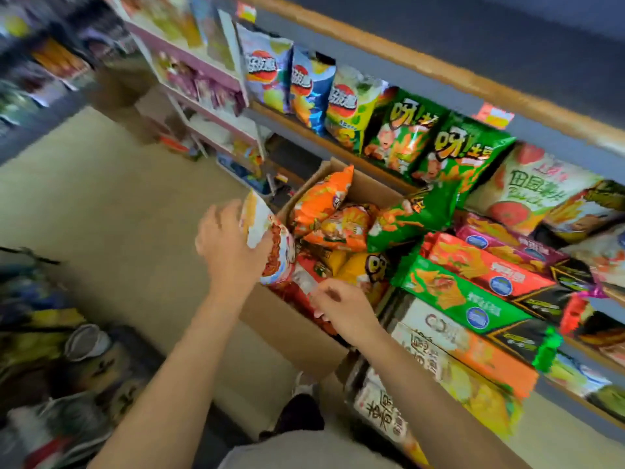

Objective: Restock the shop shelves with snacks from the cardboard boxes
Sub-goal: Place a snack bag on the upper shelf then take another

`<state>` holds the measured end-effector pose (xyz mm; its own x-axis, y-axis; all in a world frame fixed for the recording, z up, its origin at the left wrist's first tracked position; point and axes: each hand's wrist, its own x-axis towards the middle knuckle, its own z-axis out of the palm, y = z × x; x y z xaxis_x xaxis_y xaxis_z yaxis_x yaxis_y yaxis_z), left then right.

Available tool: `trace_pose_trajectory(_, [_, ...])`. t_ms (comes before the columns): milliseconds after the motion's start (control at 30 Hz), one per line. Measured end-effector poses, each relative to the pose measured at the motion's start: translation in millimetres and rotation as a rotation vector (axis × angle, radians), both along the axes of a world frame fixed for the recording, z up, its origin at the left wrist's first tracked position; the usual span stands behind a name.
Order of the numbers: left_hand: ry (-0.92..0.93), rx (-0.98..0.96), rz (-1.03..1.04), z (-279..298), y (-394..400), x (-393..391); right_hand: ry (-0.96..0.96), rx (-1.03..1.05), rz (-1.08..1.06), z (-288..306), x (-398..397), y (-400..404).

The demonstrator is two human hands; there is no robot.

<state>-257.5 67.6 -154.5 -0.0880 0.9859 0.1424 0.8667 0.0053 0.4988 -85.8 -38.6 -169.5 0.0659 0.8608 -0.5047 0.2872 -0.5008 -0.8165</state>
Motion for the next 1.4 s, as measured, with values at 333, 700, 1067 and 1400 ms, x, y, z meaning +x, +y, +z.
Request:
trace_pose_trajectory(333, [-0.383, -0.460, -0.049, -61, 0, -43, -0.043, 0.049, -0.104, 24, -32, 30])
trace_pose_trajectory(700, [-0.778, -0.667, -0.630, 90, 23, -16, -0.023, 0.235, -0.119, 73, 60, 14])
trace_pose_trajectory(1067, [-1.054, -0.644, -0.722, 92, -51, 220, 0.177, 0.377, -0.611, 101, 188, -87])
trace_pose_trajectory(1400, [-0.818, -0.367, -1.136, 160, -63, 437, -0.220, 0.650, -0.810, 190, 381, -132])
